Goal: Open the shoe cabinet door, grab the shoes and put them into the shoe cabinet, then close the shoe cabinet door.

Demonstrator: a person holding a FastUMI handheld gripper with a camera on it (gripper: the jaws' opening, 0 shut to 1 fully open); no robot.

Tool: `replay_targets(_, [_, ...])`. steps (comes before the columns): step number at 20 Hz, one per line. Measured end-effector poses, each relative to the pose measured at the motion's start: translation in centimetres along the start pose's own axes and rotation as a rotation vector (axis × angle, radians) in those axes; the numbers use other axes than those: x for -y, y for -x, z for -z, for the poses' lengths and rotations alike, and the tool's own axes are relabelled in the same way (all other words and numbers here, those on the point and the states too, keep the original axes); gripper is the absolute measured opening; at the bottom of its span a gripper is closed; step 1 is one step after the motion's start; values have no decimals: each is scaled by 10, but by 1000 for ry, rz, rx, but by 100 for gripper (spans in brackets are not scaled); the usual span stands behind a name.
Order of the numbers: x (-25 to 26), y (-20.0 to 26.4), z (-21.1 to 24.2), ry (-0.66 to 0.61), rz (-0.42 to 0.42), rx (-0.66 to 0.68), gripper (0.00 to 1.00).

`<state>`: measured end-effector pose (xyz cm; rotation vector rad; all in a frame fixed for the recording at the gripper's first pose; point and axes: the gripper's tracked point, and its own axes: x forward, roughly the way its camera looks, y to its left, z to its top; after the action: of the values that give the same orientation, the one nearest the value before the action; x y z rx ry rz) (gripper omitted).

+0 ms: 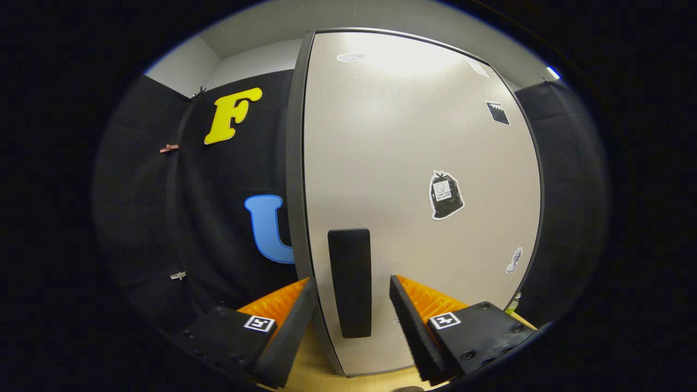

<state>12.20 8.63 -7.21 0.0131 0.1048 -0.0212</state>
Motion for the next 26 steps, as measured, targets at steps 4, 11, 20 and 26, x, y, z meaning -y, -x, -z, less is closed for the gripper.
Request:
replay_targets(4, [0,-7,4,11,25,-6,63])
replay_targets(11, [0,-7,1,17,42,7,37])
replay_targets(20, [2,22,2,-26,-55,-18,30])
replay_targets(26, [23,74,-1,-23,-124,-8,30])
